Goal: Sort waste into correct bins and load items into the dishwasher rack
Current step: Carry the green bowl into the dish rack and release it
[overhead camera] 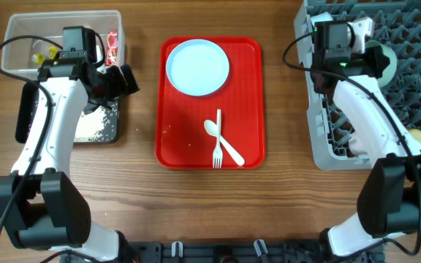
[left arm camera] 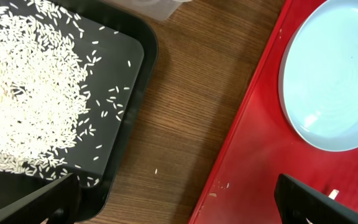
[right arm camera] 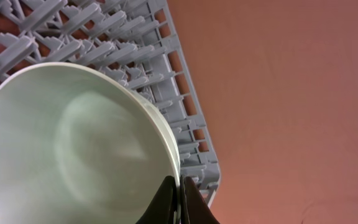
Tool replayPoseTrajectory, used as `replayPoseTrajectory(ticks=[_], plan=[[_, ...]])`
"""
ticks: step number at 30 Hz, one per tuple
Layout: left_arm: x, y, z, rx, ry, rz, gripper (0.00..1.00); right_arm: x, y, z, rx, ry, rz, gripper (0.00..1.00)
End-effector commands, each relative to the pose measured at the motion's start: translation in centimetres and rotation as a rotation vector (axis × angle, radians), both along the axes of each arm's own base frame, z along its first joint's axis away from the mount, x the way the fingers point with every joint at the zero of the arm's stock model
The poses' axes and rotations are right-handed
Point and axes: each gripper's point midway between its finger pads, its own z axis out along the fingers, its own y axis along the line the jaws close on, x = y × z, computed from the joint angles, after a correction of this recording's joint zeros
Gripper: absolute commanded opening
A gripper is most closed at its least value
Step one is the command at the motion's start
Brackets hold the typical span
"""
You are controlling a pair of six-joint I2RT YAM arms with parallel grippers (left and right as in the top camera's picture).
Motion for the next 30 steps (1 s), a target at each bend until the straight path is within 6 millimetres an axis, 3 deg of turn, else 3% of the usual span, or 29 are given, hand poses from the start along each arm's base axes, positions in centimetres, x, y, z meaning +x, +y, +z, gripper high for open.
replayPoseTrajectory(ticks=[1,6,23,30], plan=[[0.2,0.3,0.0,0.010,-0.003,0.004,1.00,0.7,0.4,-1.0,0.023,0.034,0.043,0.04],[0.2,0.3,0.0,0.010,-0.003,0.004,1.00,1.5,1.1,-1.9,0.085,0.035,0.094,0.04],[0.2,0.3,0.0,0.010,-0.003,0.004,1.00,2.6,1.6,-4.5,0.058,0.134,0.132,0.04],[0.2,0.3,0.0,0.010,-0.003,0.004,1.00,2.9,3.6,-4.5,0.051,0.147,0.176,0.04]])
